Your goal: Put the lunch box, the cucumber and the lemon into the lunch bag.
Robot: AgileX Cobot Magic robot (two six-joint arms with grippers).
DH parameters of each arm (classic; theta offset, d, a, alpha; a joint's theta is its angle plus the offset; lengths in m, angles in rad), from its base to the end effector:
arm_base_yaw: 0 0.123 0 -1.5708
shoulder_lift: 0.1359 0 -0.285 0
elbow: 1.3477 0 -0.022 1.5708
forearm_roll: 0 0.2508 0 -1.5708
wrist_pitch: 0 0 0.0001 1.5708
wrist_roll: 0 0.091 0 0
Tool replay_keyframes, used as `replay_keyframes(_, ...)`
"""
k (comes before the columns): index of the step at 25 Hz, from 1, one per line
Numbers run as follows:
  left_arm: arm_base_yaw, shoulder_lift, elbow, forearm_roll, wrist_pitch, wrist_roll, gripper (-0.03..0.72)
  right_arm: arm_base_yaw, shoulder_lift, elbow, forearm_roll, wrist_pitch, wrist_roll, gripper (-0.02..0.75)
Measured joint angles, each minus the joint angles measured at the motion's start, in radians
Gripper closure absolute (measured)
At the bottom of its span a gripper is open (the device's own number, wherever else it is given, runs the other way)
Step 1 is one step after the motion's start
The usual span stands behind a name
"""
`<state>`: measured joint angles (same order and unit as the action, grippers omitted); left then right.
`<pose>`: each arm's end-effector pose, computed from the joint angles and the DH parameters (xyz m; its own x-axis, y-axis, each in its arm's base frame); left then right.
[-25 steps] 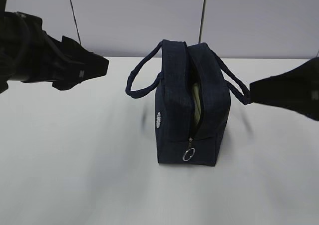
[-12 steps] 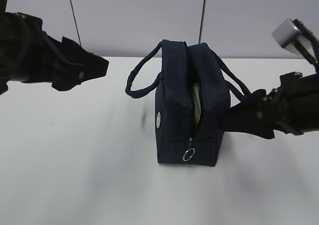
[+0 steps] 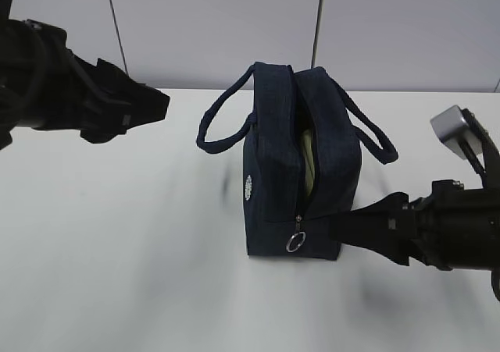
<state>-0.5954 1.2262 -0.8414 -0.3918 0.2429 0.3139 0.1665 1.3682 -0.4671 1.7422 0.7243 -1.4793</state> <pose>0.2152 -0.1559 0.3040 -0.4545 0.2268 -0.8614 0.5951 0.7969 -0.1042 0.2105 0.0957 0.1977 -0.7754 0.1103 -0.6217 -0.4103 0.6605 0.6289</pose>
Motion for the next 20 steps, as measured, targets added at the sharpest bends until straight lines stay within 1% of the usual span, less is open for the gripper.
replay_keyframes(4,0.000,0.000,0.000,0.002,0.002,0.000,0.305,0.032,0.000,0.012,0.044,-0.026,-0.041,0.334)
replay_keyframes(7,0.000,0.000,0.000,0.002,0.002,0.000,0.305,0.077,0.014,0.012,0.057,-0.059,-0.065,0.335)
replay_keyframes(12,0.000,0.000,0.000,0.002,0.002,0.000,0.305,0.162,0.048,0.012,0.062,-0.183,-0.080,0.344)
replay_keyframes(15,0.000,0.000,0.000,0.002,0.002,0.000,0.305,0.175,0.070,0.012,0.066,-0.221,-0.080,0.358)
replay_keyframes(20,0.000,0.000,0.000,0.002,0.002,0.000,0.305,0.178,0.122,-0.024,0.066,-0.230,-0.069,0.363)
